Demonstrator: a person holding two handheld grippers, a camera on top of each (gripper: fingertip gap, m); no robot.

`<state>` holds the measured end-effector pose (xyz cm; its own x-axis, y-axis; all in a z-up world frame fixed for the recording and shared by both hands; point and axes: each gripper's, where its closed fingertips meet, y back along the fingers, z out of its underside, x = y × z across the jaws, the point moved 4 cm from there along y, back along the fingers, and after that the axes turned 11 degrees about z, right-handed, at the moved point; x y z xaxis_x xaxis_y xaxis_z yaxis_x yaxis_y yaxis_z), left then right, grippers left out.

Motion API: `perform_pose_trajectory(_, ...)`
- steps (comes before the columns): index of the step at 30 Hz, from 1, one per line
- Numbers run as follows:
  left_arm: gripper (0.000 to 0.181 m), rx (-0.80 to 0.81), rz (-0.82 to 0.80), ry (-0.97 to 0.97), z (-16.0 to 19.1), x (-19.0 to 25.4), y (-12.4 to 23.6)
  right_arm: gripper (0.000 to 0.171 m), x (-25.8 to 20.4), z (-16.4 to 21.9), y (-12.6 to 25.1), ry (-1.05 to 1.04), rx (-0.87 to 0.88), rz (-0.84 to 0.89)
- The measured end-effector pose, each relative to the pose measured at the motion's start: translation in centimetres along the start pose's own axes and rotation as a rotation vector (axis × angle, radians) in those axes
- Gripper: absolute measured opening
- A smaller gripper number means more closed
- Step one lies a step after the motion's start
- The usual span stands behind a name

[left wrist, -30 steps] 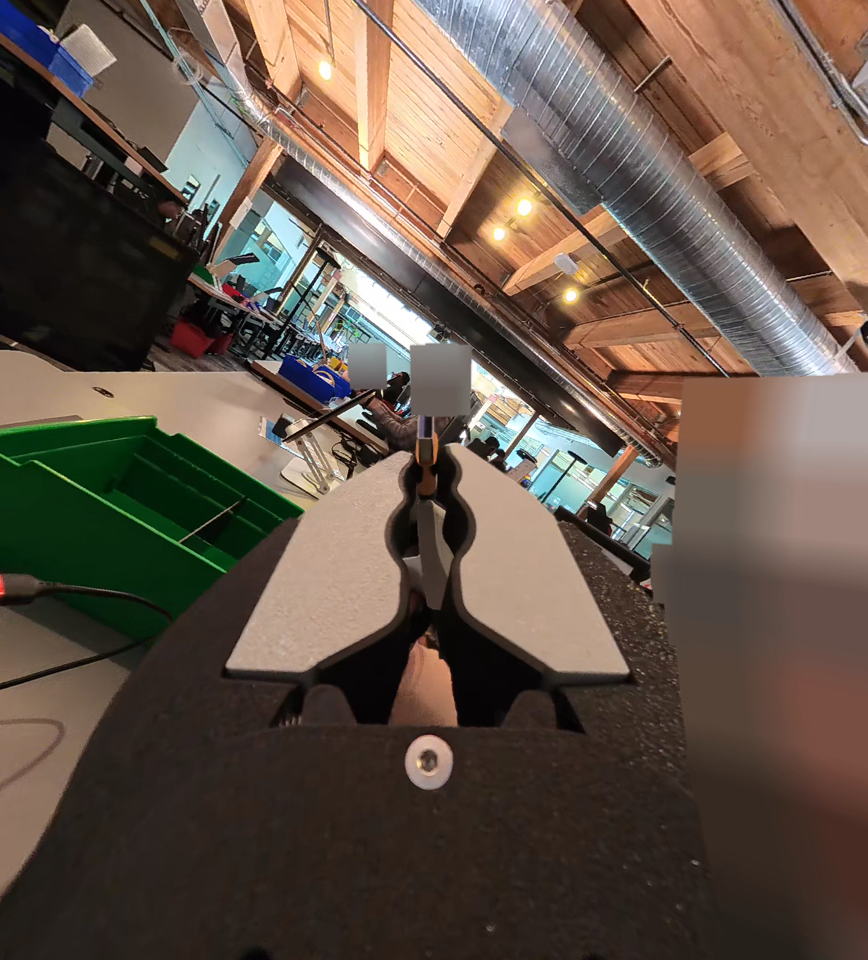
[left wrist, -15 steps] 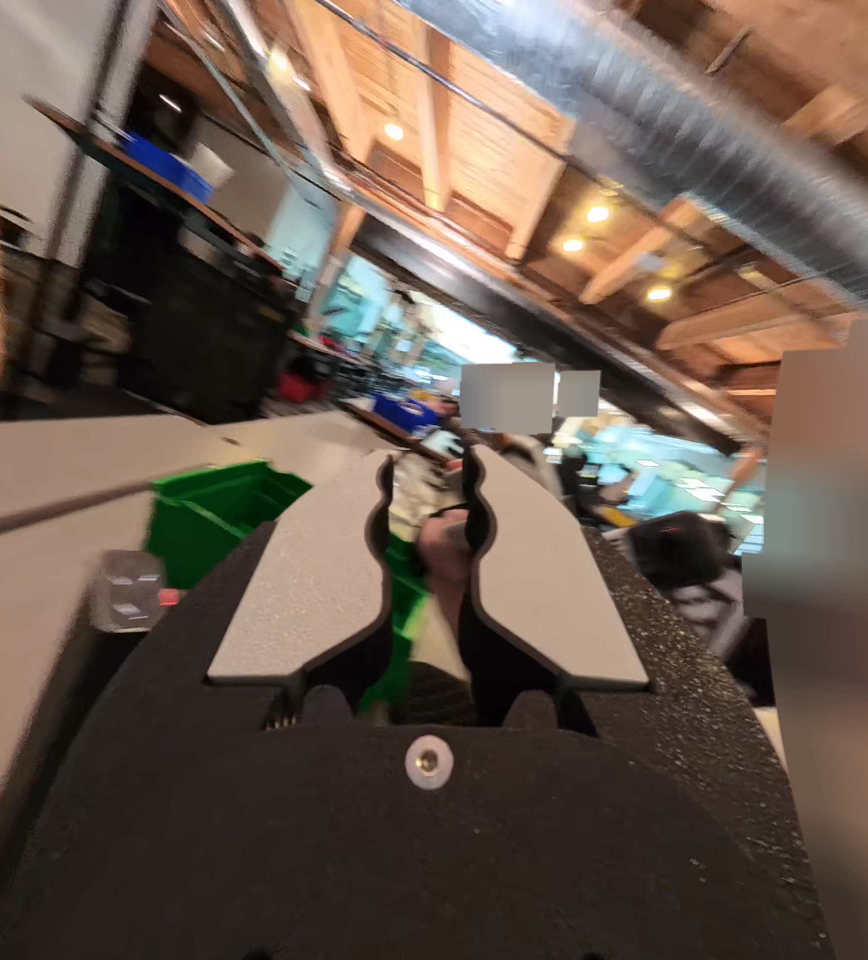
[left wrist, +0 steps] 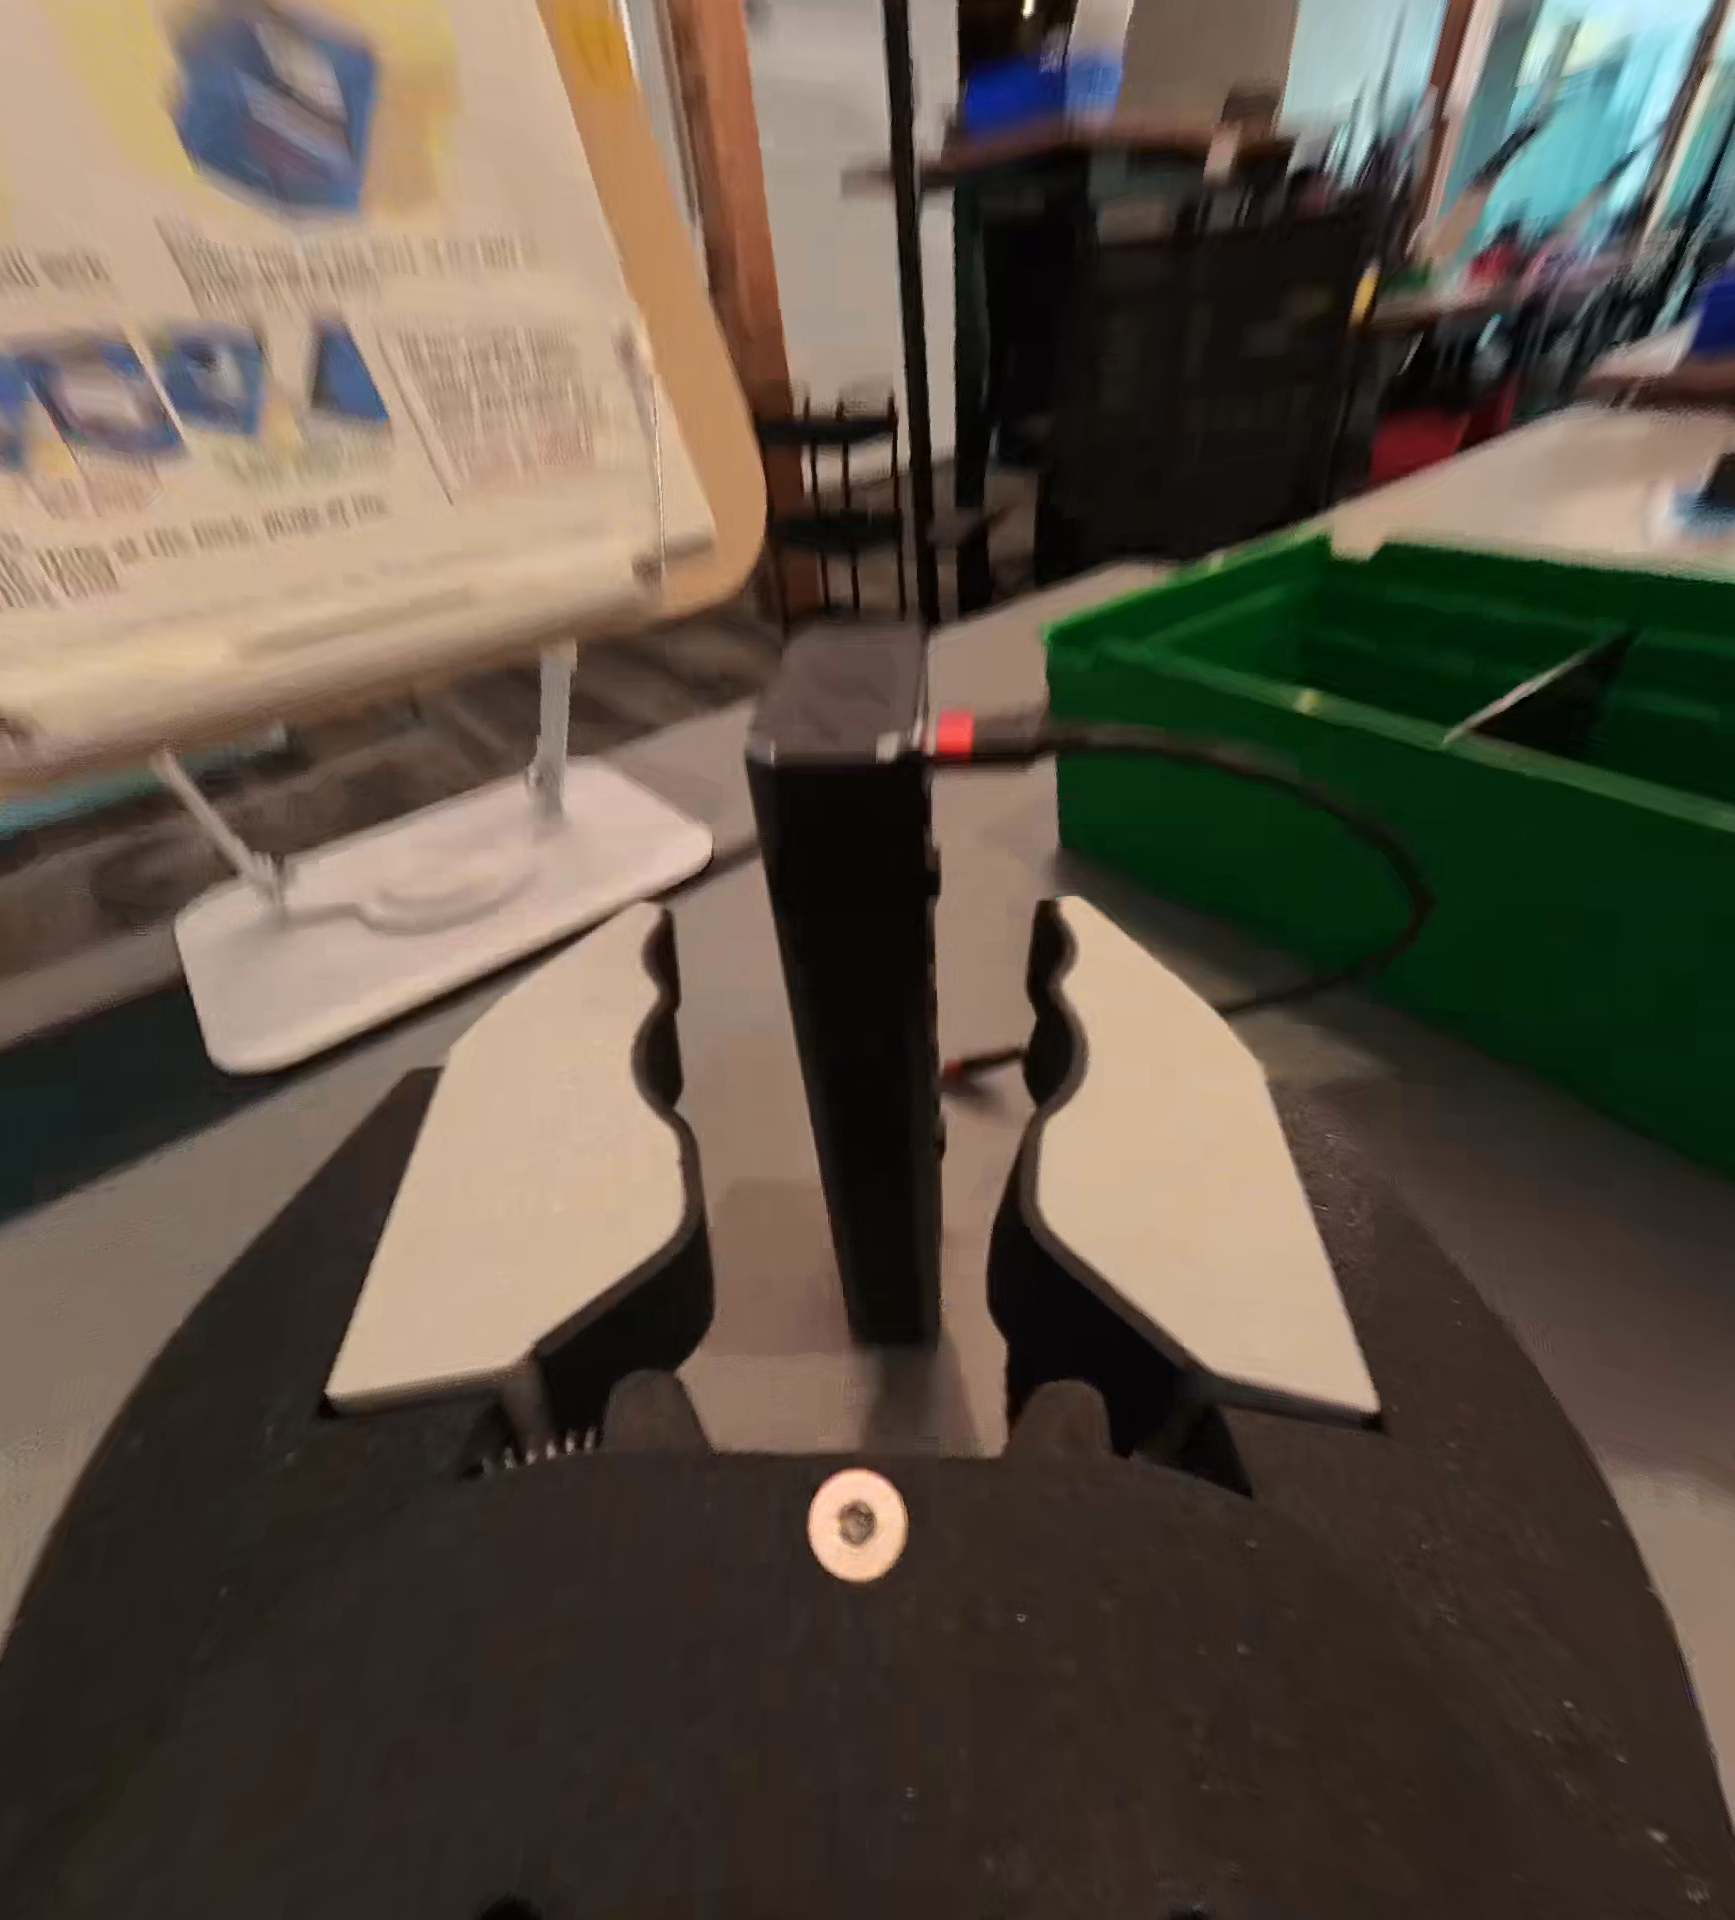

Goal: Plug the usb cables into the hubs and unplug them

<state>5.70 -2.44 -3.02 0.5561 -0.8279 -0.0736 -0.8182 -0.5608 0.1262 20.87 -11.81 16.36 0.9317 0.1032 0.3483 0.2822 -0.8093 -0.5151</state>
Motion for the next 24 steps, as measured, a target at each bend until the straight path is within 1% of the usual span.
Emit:
perform_pose_trajectory(1, 0.06, -0.086, -0.002, 0.014, 1.4, -0.1, -0.6, 0.007, 0.0, 0.0, 0.0, -0.006, 0.0, 0.0)
perform_pose_trajectory(2, 0.058, -0.151, 0.031, 0.019, 2.5, 0.1, -1.1, 0.007, 0.0, 0.0, 0.0, -0.014, -0.001, -0.003)
perform_pose_trajectory(3, 0.06, -0.2, 0.037, 0.027, 3.4, 0.0, -1.5, 0.007, 0.0, 0.1, -0.1, -0.022, -0.007, -0.008)
perform_pose_trajectory(5, 0.058, -0.212, 0.06, 0.061, 4.3, 0.1, -2.0, 0.007, -0.2, 0.3, -0.2, -0.038, -0.02, -0.018)
perform_pose_trajectory(8, 0.057, -0.213, 0.08, 0.101, 4.7, 0.1, -2.6, 0.007, -0.8, 0.8, -0.5, -0.044, -0.041, -0.031)
perform_pose_trajectory(9, 0.051, -0.218, 0.085, 0.098, 4.8, 0.0, -3.0, 0.007, -1.3, 0.9, -0.5, -0.043, -0.044, -0.041)
perform_pose_trajectory(10, 0.03, -0.221, 0.093, 0.094, 4.9, -0.2, -3.2, 0.007, -1.9, 1.0, -0.6, -0.045, -0.047, -0.057)
perform_pose_trajectory(11, 0.03, -0.211, 0.126, 0.107, 4.8, -0.3, -3.6, 0.007, -2.7, 1.2, -0.7, -0.049, -0.054, -0.082)
perform_pose_trajectory(13, 0.03, -0.21, 0.149, 0.2, 4.4, -0.9, -3.7, 0.007, -4.8, 1.5, -0.8, -0.031, -0.067, -0.132)
perform_pose_trajectory(14, 0.03, -0.181, 0.16, 0.248, 3.9, -1.3, -3.5, 0.007, -6.0, 1.7, -0.8, -0.017, -0.075, -0.16)
perform_pose_trajectory(16, 0.03, -0.112, 0.147, 0.32, 2.7, -2.4, -2.4, 0.007, -8.5, 2.3, -0.7, 0.007, -0.097, -0.221)
perform_pose_trajectory(17, 0.03, -0.097, 0.132, 0.326, 2.2, -3.0, -1.7, 0.007, -9.7, 2.7, -0.6, 0.017, -0.104, -0.247)
perform_pose_trajectory(18, 0.031, -0.118, 0.116, 0.317, 1.9, -3.5, -1.0, 0.008, -10.9, 3.0, -0.5, 0.02, -0.111, -0.274)
perform_pose_trajectory(20, 0.03, -0.091, 0.072, 0.295, 1.1, -4.5, 0.3, 0.008, -13.1, 3.8, -0.3, 0.04, -0.126, -0.315)
perform_pose_trajectory(24, 0.03, 0.036, 0.115, 0.418, -1.0, -5.0, 1.8, 0.007, -16.1, 5.2, 0.2, 0.082, -0.15, -0.355)
